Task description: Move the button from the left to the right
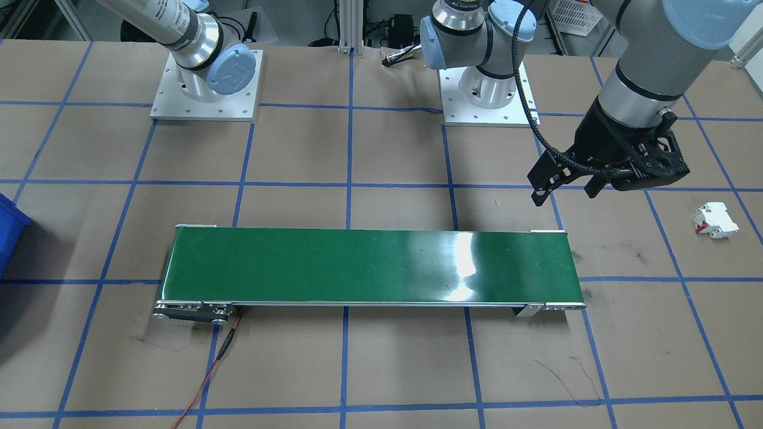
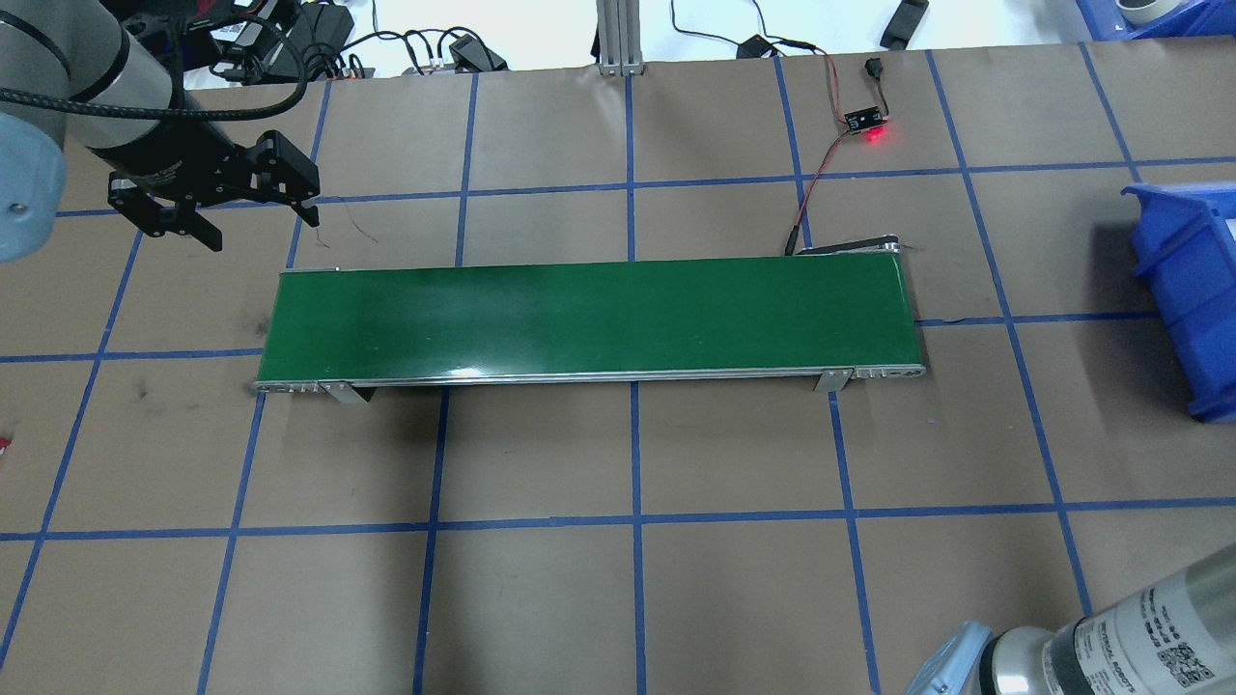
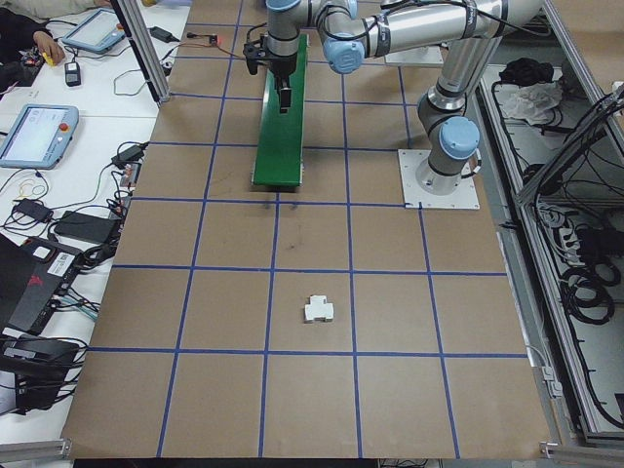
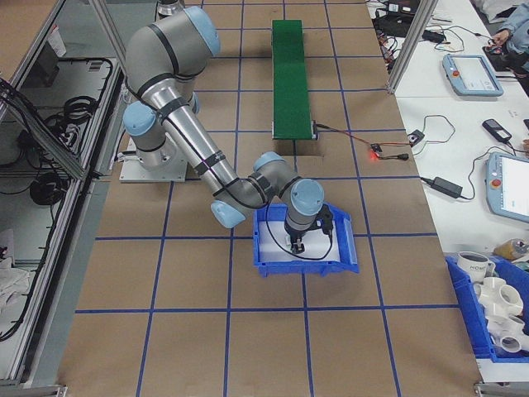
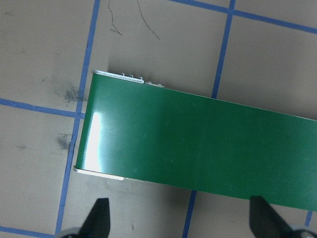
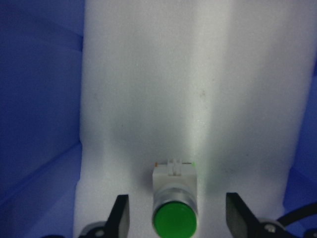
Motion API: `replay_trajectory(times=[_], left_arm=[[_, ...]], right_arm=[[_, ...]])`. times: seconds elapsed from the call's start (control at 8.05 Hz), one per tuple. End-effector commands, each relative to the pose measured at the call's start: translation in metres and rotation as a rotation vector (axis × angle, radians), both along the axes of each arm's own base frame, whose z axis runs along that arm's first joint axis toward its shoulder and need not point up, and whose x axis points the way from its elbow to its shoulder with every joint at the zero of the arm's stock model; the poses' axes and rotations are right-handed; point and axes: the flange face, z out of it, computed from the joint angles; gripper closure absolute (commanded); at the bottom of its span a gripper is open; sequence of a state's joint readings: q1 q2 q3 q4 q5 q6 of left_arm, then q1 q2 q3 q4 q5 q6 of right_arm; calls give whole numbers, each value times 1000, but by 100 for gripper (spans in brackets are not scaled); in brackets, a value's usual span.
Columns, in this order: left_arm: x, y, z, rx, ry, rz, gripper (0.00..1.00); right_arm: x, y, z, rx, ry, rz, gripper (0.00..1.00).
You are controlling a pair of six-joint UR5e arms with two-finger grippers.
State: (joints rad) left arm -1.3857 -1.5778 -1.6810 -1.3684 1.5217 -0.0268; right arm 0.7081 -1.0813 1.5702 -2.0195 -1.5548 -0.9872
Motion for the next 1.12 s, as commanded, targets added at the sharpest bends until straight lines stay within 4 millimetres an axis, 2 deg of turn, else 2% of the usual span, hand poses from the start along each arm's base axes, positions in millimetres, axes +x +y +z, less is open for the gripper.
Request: replay_trajectory(times=[0.0,0.12,0.37,0.5,0.62,0.75,0.87,0.99], left_arm=[[1,-4,-4,7,2,7,0],[0,-5,-3,5,3,6,0],[1,-5,-4,7,3,9,0],[0,-5,-4,7,3,7,0],[0,-5,-4,8,4,6,0],[0,-4,-4,7,3,6,0],[0,-4,-4,8,4,6,0],[0,-4,-3,5,3,4,0]], right_arm=[[17,10,69,-37,55,3,0],[43,13,100,-25,44,20,0],[132,-2,170,-36,121,48,0],[174,-6,187,-42,109,21,0],[214,-16,196,-60,105,29,0],[278,-23,219,-109,111,87,0],[340,-22,237,-136,109,80,0],[394,-21,246,-164,101,82,0]])
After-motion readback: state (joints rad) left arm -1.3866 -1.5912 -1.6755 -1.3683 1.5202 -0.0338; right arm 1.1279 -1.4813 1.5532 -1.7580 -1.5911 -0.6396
